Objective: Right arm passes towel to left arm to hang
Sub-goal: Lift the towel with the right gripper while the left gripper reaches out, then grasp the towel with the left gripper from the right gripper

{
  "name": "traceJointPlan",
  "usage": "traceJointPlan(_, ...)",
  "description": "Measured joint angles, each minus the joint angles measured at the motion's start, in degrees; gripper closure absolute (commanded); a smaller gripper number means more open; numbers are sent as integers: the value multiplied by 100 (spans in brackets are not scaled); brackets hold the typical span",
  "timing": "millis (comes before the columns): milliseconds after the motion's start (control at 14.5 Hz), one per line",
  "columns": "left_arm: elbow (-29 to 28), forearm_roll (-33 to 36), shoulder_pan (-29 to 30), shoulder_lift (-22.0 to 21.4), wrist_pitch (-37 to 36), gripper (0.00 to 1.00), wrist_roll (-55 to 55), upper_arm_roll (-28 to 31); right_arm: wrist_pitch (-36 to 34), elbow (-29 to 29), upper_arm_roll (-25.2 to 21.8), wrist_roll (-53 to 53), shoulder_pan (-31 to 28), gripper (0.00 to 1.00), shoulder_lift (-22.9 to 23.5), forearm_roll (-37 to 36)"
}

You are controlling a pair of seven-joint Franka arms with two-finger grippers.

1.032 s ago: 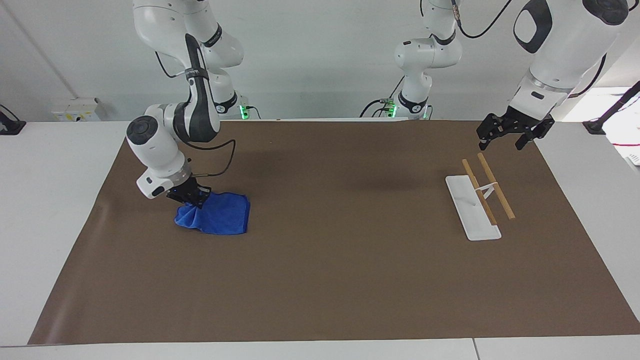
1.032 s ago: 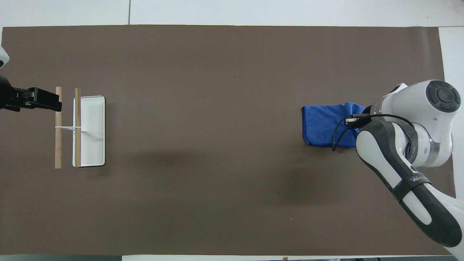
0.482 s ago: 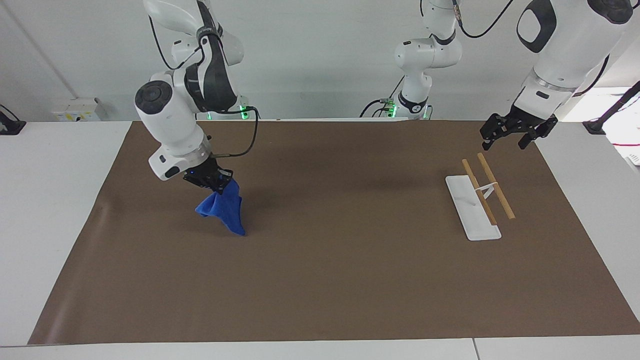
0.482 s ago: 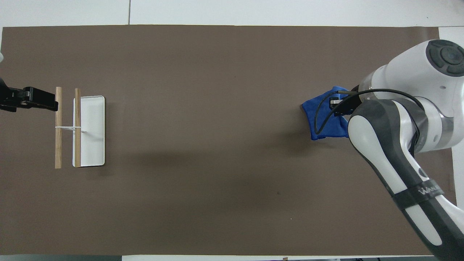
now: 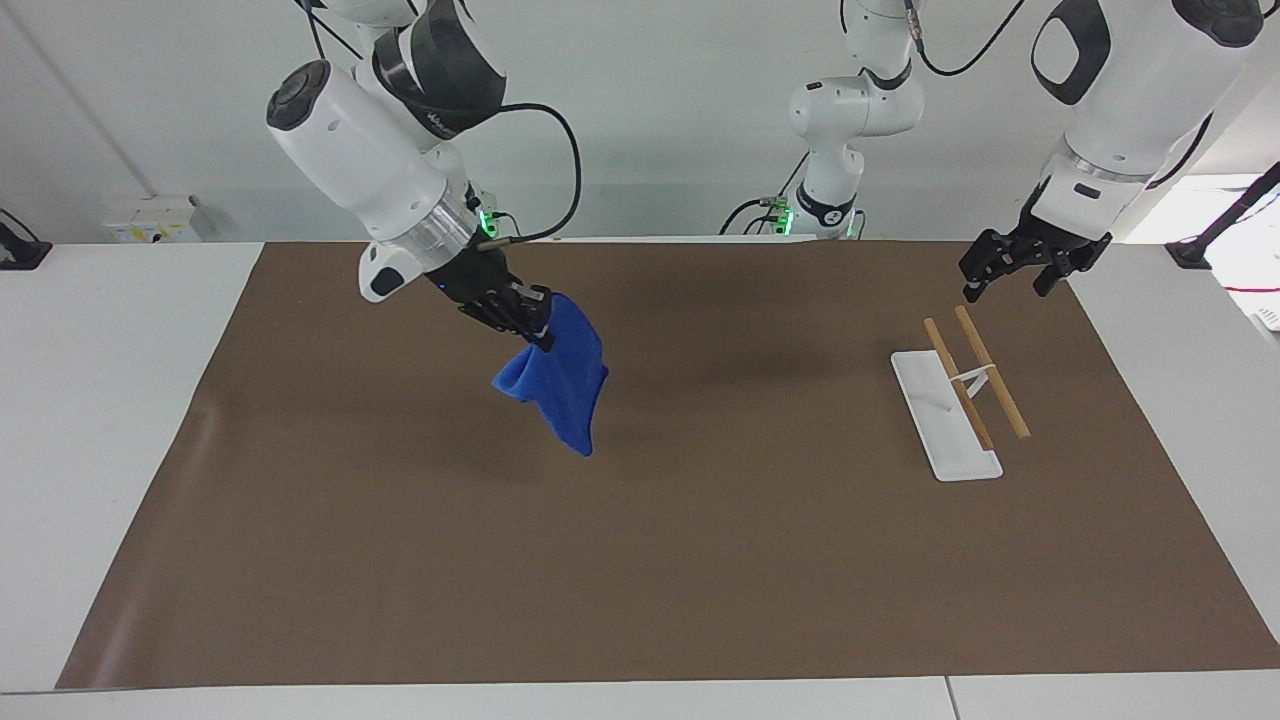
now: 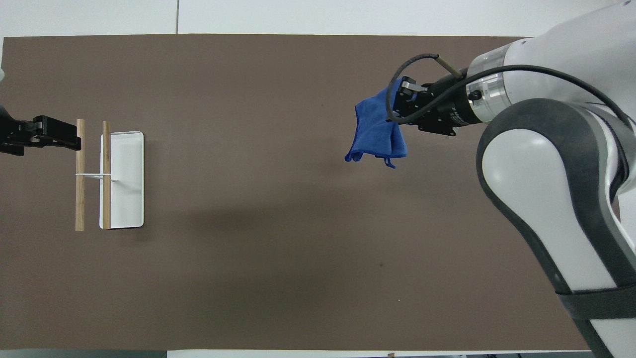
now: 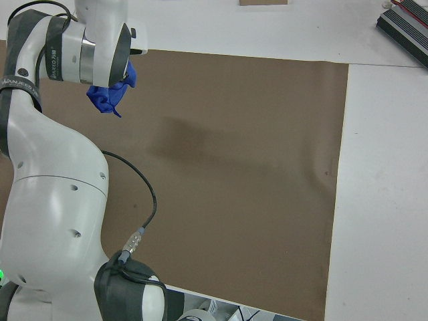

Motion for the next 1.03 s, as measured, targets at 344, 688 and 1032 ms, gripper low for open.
traceJointPlan(344, -17, -456, -96, -12, 7, 0, 9, -53, 2119, -90, 18, 1241, 1027, 100, 400, 1322)
traceJointPlan(688, -191, -1819, -257, 125, 616, 0, -1507, -60, 3338, -101, 19, 1740, 1623, 100, 563, 2737)
traceJointPlan(1032, -748, -2888, -558, 297, 1864, 0, -4574, -67, 3689, -97, 20, 1909, 1923, 100, 562, 2998)
